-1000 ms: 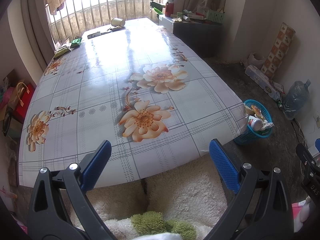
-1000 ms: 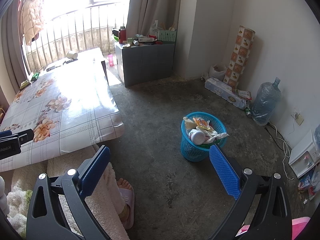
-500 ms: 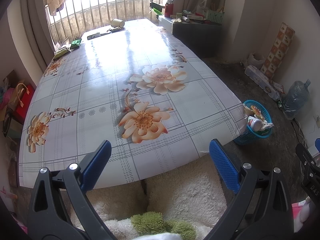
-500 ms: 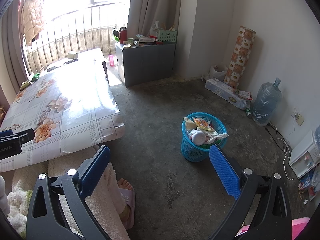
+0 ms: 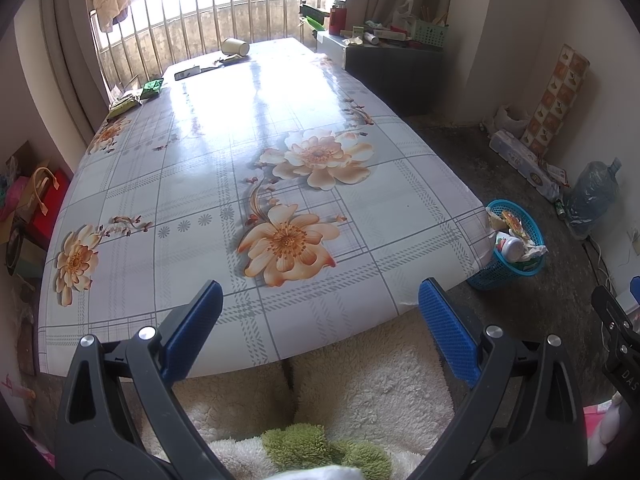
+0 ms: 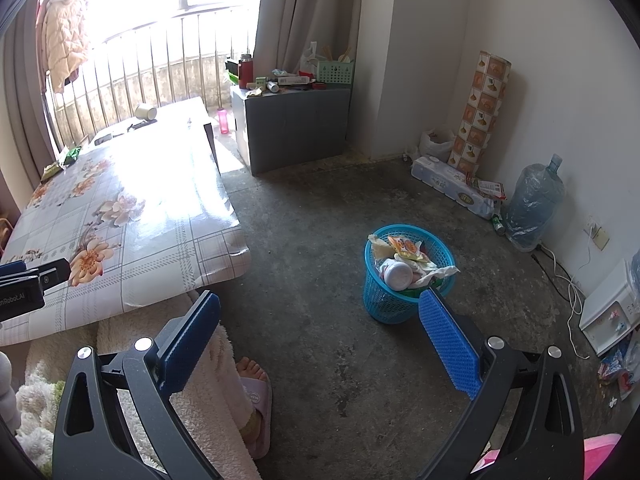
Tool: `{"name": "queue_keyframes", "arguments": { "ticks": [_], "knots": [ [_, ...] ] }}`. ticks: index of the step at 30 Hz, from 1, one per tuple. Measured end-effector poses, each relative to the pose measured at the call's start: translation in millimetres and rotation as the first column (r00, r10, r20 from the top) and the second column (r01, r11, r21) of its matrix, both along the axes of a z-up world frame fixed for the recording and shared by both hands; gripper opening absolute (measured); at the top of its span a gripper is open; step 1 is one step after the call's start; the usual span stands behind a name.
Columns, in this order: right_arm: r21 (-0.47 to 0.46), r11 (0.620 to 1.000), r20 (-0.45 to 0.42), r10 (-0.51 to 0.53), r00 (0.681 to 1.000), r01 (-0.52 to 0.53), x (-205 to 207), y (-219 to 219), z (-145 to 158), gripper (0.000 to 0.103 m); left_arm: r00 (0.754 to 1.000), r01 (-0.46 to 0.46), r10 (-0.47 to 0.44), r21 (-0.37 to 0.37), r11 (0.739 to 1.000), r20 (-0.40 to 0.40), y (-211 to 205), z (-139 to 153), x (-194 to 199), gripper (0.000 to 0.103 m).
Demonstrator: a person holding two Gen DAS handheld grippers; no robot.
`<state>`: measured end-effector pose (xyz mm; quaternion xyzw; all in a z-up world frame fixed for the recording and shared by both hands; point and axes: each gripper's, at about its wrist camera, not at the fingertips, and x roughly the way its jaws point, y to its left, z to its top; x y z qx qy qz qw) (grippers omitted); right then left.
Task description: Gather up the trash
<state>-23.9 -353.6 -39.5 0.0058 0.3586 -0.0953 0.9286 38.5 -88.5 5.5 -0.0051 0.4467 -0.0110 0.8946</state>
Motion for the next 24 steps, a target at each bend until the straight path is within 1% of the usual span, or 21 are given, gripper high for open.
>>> {"name": "queue_keyframes", "arguments": {
  "ticks": [24],
  "knots": [
    [0.002,1.0,-0.001,-0.001,1.0,0.001,0.5,5.2,-2.2,0.097,1.0,-0.002,0.002,0.0,1.0,-0.003,0.9,-0.7,-0.3,0.094]
  ]
}}
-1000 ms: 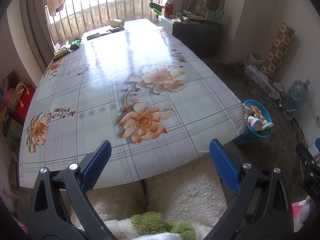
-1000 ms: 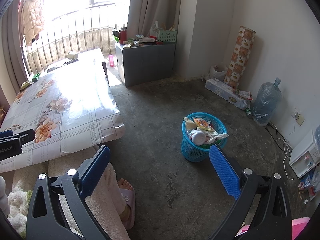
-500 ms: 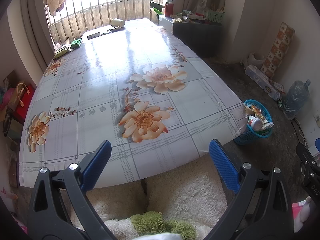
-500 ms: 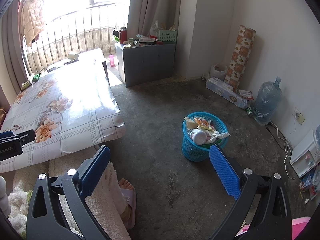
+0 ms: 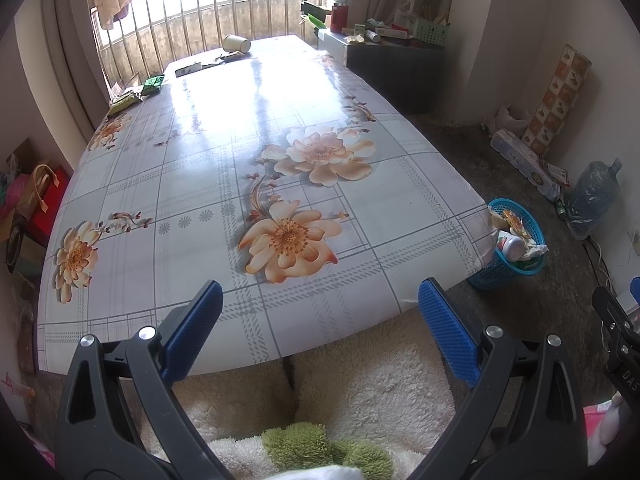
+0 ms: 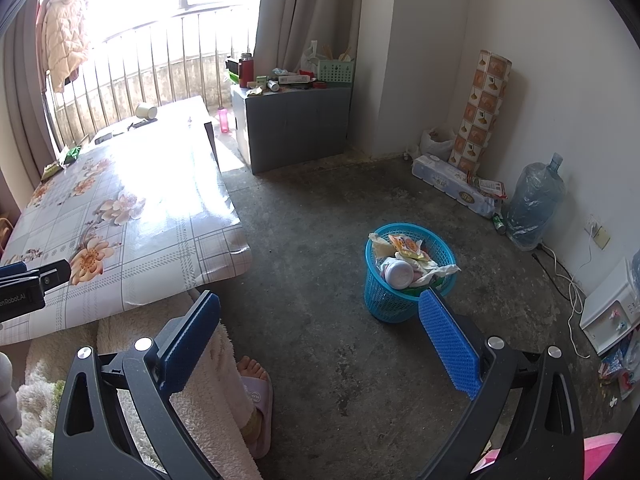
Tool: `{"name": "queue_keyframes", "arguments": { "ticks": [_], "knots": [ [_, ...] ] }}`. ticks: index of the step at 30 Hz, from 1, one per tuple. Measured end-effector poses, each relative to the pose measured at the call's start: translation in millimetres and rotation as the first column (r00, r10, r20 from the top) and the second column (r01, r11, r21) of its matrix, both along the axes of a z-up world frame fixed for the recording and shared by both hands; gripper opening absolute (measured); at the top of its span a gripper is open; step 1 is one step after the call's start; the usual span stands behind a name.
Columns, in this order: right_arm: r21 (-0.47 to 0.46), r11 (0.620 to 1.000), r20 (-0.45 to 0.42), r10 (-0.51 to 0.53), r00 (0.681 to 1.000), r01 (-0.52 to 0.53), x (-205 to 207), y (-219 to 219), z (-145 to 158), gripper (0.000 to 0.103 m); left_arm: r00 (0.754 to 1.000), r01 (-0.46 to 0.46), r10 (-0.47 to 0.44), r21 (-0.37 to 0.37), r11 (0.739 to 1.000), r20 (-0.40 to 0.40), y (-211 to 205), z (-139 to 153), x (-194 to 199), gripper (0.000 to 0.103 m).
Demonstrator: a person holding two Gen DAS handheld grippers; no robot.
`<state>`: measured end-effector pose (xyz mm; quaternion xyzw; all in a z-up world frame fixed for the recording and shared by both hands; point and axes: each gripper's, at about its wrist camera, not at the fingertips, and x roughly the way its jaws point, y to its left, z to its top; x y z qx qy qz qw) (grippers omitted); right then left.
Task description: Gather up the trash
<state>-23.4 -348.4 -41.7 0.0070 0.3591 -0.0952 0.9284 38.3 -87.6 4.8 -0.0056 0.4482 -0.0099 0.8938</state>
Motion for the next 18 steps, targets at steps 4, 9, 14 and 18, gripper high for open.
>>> {"name": "queue_keyframes", "arguments": {
  "ticks": [4,9,14,18],
  "knots": [
    [0.001,1.0,0.0,0.001,1.0,-0.001,-0.2,-0.6,0.3,0.097,1.0,0.0,0.0,0.0,1.0,-0.001,0.6,-0.2,-0.4,0.094],
    [0.002,1.0,0.0,0.0,1.0,0.0,-0.3,-1.6,0.5,0.097,1.0,0.0,0.0,0.0,1.0,0.0,0.6,-0.2,-0.3,0.094],
    [0.002,1.0,0.001,0.0,1.0,0.0,-0.8,-1.5,1.1,0.097,1.0,0.0,0.0,-0.001,1.0,-0.002,0.3,-0.7,-0.4,0.094],
    [0.002,1.0,0.001,0.0,1.0,0.0,-1.1,-0.6,0.4,0.097,1.0,0.0,0.0,-0.001,1.0,-0.002,0.7,-0.9,-1.0,0.094]
  ]
}}
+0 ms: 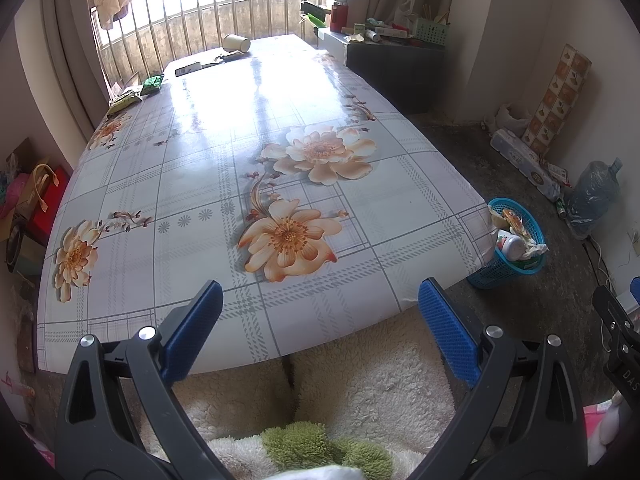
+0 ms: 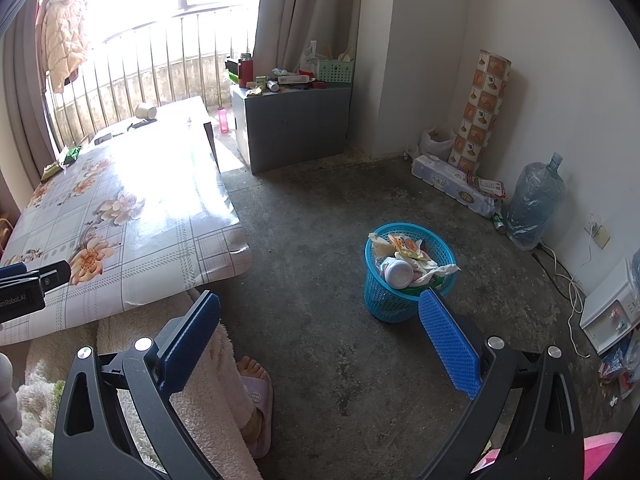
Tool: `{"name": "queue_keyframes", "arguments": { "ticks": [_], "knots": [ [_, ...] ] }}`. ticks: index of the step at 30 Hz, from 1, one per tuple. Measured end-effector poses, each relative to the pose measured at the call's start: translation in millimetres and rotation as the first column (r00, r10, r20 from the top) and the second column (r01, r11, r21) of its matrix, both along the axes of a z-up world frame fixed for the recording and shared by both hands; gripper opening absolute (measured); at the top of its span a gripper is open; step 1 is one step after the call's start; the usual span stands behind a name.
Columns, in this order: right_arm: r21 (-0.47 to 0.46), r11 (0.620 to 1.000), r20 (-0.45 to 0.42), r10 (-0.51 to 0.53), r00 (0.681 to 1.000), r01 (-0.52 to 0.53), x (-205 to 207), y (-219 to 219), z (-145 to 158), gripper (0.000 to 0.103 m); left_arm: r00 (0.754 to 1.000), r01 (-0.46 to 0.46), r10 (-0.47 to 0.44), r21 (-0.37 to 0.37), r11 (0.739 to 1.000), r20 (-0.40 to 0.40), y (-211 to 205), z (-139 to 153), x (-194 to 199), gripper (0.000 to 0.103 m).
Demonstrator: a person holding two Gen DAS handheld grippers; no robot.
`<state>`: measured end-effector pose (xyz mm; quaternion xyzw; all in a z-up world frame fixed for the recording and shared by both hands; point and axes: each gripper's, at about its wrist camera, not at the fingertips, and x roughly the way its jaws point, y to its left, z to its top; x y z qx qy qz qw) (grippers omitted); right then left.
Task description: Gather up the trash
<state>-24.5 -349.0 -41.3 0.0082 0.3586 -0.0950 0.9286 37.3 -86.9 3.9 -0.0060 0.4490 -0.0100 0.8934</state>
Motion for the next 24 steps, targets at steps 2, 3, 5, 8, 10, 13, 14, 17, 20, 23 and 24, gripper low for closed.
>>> {"name": "queue_keyframes", "arguments": {
  "ticks": [2,3,5,8,10,13,14,17,20,23,24],
  "knots": [
    [0.0,1.0,0.0,0.0,1.0,0.0,0.0,-0.2,0.0,0.097,1.0,-0.001,0.001,0.0,1.0,0.001,-0.2,0.2,0.0,0.094],
    [0.0,1.0,0.0,0.0,1.0,0.0,0.0,-0.3,0.1,0.097,1.0,0.0,0.0,0.0,1.0,0.0,-0.6,0.3,0.5,0.094],
    [0.0,1.0,0.0,0.0,1.0,0.0,0.0,-0.5,0.1,0.097,1.0,0.0,0.0,0.0,1.0,0.0,-0.6,0.4,0.5,0.094],
    [0.001,1.0,0.0,0.0,1.0,0.0,-0.1,-0.7,0.2,0.097,1.0,0.0,0.0,0.0,1.0,0.0,-0.7,0.5,0.6,0.094],
    [0.001,1.0,0.0,0.0,1.0,0.0,0.0,0.2,0.0,0.097,1.0,0.0,0.0,0.0,1.0,0.0,-0.2,0.3,0.1,0.094],
    [0.0,1.0,0.0,0.0,1.0,0.0,0.0,0.1,0.2,0.097,1.0,0.0,0.0,0.0,1.0,0.0,-0.8,0.6,0.6,0.094],
    [0.001,1.0,0.0,0.001,1.0,-0.001,0.0,-1.1,0.6,0.097,1.0,0.0,0.0,-0.001,1.0,0.0,-0.2,0.4,0.1,0.094],
    [0.001,1.0,0.0,0.0,1.0,0.0,0.0,-0.8,0.7,0.097,1.0,0.0,0.0,0.0,1.0,0.0,-0.6,0.6,0.3,0.094],
    [0.001,1.0,0.001,0.0,1.0,0.0,0.0,1.2,-0.4,0.097,1.0,0.0,0.0,0.0,1.0,0.0,-0.9,0.9,0.6,0.094],
    [0.001,1.0,0.0,0.0,1.0,0.0,0.1,1.1,-0.2,0.097,1.0,0.0,0.0,0.0,1.0,0.0,-0.8,1.1,0.7,0.094],
    [0.002,1.0,0.0,0.0,1.0,0.0,0.1,0.1,0.2,0.097,1.0,0.0,0.0,0.0,1.0,0.0,-0.8,1.1,0.8,0.094]
  ]
}}
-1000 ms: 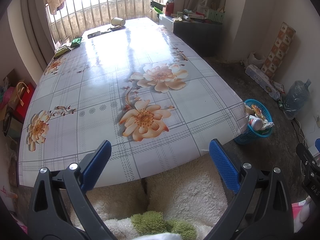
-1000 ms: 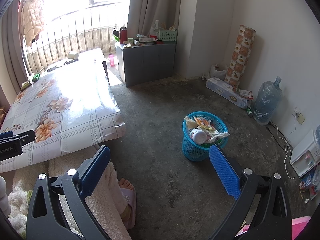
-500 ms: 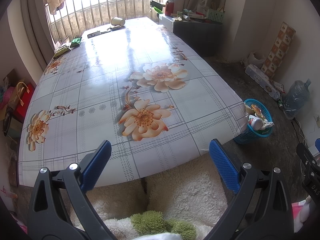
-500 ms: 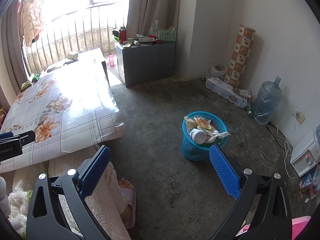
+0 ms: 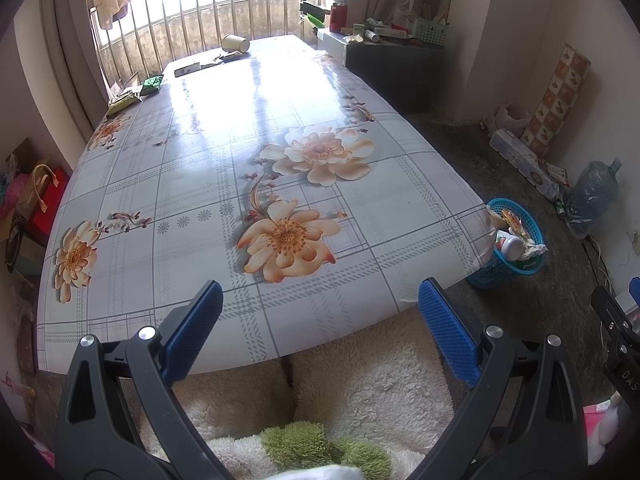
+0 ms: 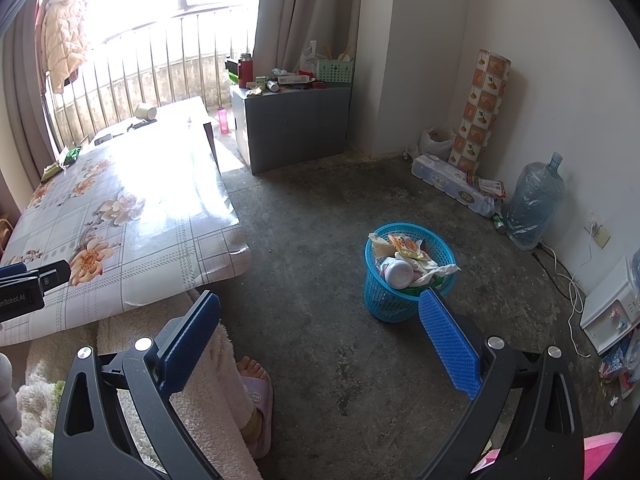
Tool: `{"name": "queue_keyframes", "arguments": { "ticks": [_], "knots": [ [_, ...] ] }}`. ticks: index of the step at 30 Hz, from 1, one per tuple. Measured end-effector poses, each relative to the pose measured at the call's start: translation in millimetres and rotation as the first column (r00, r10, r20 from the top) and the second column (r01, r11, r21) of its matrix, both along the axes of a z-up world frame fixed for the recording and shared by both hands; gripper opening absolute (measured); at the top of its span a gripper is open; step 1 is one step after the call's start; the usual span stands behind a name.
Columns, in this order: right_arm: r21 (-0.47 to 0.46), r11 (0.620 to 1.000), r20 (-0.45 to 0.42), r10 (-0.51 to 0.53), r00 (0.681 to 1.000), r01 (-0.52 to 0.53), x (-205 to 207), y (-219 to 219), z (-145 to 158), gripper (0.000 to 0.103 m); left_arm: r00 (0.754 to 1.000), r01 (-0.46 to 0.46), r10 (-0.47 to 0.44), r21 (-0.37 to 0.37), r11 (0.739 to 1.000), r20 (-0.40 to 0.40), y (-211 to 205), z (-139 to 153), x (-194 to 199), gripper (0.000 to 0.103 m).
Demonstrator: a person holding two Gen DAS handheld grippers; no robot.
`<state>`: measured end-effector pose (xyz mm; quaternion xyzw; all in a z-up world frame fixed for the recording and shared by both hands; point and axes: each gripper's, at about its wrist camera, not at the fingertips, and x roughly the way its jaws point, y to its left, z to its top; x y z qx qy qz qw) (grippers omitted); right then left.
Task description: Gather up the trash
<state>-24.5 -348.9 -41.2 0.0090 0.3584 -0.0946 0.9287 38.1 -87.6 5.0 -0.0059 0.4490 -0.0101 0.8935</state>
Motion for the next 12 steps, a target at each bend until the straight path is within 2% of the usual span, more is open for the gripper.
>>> {"name": "queue_keyframes", "arguments": {
  "ticks": [12],
  "knots": [
    [0.001,1.0,-0.001,-0.001,1.0,0.001,-0.2,-0.6,0.0,0.097,1.0,0.008,-0.008,-0.002,1.0,0.0,-2.6,0.1,-0.6,0.094]
  ]
}}
